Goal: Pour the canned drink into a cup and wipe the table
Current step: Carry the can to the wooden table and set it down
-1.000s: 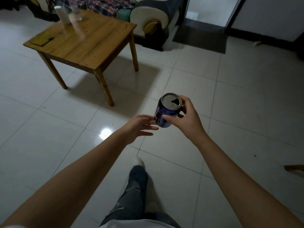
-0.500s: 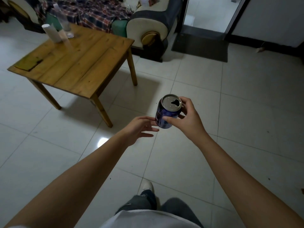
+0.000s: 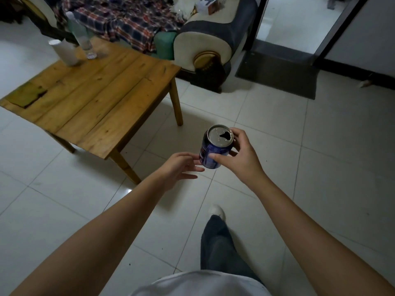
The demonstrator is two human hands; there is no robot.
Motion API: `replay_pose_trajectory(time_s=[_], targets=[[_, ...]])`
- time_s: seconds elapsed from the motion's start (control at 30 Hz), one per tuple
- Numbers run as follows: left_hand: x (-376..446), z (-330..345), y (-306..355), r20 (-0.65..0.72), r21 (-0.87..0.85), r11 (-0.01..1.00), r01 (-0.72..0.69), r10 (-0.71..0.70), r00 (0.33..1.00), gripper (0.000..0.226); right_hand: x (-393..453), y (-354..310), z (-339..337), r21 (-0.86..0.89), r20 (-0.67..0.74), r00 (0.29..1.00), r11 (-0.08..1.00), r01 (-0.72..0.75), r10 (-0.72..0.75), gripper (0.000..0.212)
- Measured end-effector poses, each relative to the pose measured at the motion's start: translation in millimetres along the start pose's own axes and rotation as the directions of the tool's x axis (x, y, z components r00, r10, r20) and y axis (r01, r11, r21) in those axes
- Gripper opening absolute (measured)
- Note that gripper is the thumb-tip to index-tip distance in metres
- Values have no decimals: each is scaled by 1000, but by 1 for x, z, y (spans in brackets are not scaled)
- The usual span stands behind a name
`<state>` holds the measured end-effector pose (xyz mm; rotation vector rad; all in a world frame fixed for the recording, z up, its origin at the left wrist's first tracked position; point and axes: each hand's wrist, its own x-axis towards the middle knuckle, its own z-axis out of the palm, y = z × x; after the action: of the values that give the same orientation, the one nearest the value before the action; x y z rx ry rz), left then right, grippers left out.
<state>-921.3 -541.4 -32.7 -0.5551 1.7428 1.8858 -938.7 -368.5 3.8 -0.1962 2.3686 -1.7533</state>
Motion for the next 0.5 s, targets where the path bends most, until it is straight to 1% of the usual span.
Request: replay_pose_trajectory(time_s=[0.17,0.27,0.43,0.5], targets=[[59,7,51,-83,-73,997,0,-6,996,32,87,-2,-27,5,87,996,1000,0,-1,64],[92,7,81,-124,-114,993,-9,-5,992,31,141,-7,-41,-14,163,986,1000,21,-19,64],[138,-6,121,-177,-161,986,-30,0,984,32,215,-16,-47,-34,240,970,999,40,-30,64],[155,-15,134,-192,-163,986,-37,5,981,32,243,-17,-45,-31,261,965,999,30,-21,67]])
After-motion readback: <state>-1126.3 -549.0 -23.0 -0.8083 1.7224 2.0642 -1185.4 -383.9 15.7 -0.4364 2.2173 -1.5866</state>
